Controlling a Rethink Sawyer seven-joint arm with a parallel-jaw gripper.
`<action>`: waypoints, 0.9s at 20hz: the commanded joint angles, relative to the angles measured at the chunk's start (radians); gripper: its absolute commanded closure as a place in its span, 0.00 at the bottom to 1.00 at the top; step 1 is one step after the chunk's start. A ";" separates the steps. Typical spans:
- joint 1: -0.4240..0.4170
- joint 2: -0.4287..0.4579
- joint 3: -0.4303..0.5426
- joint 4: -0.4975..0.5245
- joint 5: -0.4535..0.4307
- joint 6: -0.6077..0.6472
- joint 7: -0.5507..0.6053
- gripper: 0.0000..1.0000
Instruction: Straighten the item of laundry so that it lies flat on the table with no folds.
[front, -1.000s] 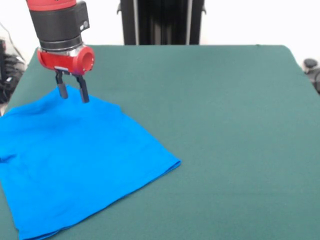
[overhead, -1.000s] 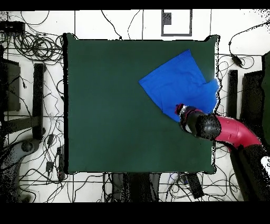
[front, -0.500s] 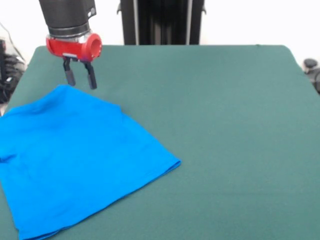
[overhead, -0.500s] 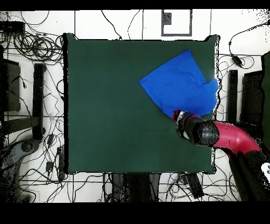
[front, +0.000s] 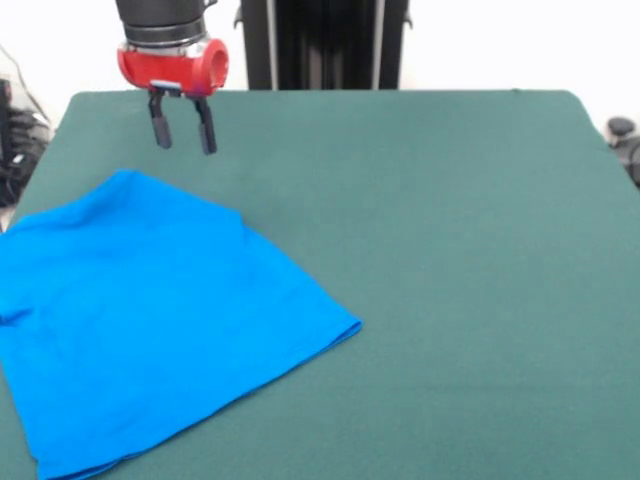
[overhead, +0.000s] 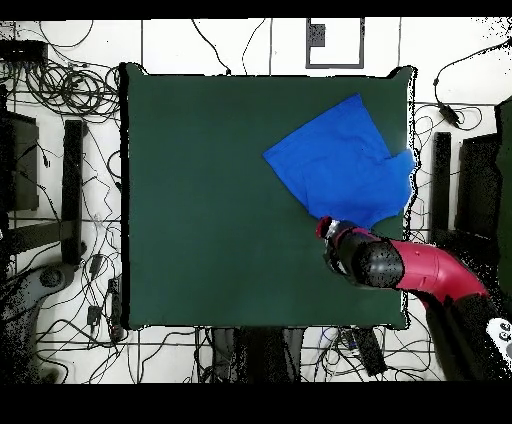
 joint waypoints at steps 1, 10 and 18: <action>0.060 0.033 -0.030 0.048 -0.044 -0.052 0.045 0.00; -0.054 0.105 0.149 -0.026 -0.122 0.029 -0.282 0.00; -0.241 0.172 0.396 -0.081 -0.231 0.212 -0.717 0.00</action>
